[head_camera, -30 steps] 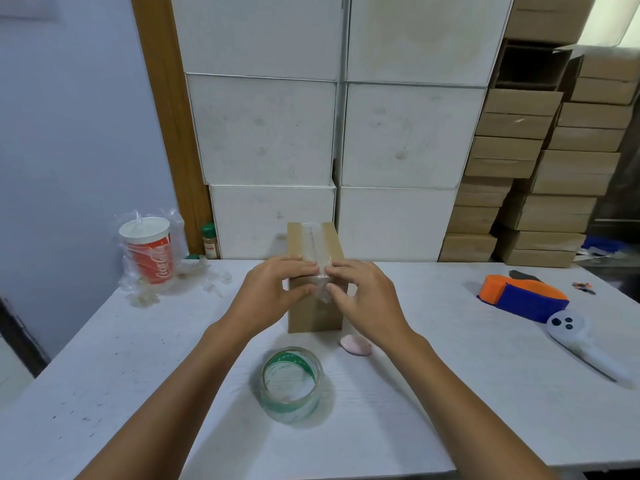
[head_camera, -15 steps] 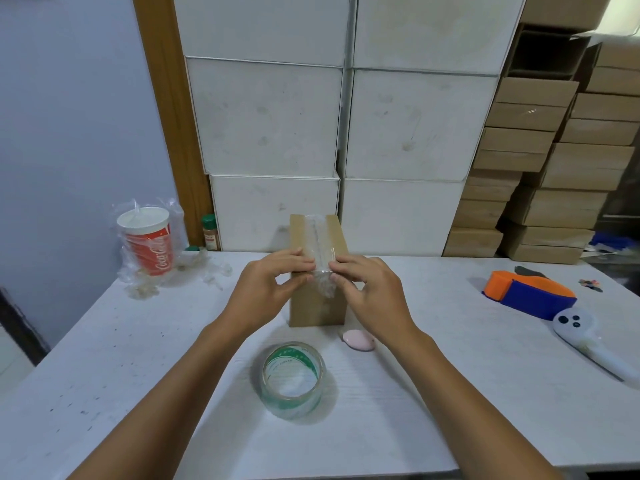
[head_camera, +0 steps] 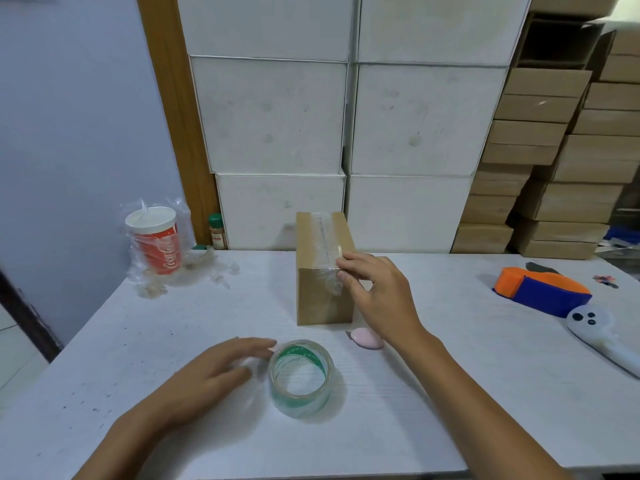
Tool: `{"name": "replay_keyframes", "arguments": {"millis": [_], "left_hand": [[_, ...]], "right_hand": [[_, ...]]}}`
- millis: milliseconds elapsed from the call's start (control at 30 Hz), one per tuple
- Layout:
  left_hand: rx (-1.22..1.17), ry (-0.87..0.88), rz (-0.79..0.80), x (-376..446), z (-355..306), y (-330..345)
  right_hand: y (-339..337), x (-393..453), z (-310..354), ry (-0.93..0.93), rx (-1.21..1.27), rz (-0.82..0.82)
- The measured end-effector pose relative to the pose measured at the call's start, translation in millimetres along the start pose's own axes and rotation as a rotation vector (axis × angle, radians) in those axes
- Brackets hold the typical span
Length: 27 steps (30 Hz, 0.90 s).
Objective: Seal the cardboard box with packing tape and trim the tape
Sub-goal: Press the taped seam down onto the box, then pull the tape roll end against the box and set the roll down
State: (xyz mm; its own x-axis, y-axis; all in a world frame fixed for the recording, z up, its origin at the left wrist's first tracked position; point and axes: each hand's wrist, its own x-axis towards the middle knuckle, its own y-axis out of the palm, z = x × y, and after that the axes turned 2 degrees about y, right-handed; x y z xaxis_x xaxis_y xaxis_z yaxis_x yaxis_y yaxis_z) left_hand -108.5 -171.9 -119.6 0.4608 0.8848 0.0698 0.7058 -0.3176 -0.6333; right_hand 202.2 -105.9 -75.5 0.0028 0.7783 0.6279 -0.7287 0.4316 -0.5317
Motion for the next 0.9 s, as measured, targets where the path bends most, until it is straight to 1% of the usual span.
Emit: {"name": "replay_keyframes", "arguments": {"millis": [100,267,400,533,567,667,700,733,800,833,900], "left_hand": [[0.077,0.042,-0.021,-4,5,8],[0.027,0.02,-0.116,-3,-2,9],[0.07,0.021,-0.163,-2,-3,14],[0.124,-0.015,-0.196,0,-4,18],[0.126,-0.023,-0.201,0,-5,18],[0.128,-0.011,-0.208,2,-9,18],[0.123,-0.006,-0.209,3,-10,18],[0.115,0.002,-0.209,2,-11,19],[0.099,0.011,-0.229,3,-14,19],[0.097,0.01,-0.235,4,-15,20],[0.092,0.003,-0.232,5,-17,19]], "right_hand": [[-1,1,0,0.004,-0.006,0.018],[-3,1,1,0.0,-0.026,0.053],[-4,-2,-1,-0.004,-0.05,0.118],[-9,-6,6,0.012,-0.109,0.184],[-10,-9,11,0.018,-0.138,0.169],[-14,-31,33,-0.04,-0.151,0.032],[-14,-41,44,-0.059,-0.122,0.042],[-15,-53,57,-0.058,-0.078,0.115],[-9,-74,79,0.01,-0.018,0.377],[-4,-82,84,0.041,-0.023,0.481],[7,-91,82,0.059,-0.08,0.584]]}}
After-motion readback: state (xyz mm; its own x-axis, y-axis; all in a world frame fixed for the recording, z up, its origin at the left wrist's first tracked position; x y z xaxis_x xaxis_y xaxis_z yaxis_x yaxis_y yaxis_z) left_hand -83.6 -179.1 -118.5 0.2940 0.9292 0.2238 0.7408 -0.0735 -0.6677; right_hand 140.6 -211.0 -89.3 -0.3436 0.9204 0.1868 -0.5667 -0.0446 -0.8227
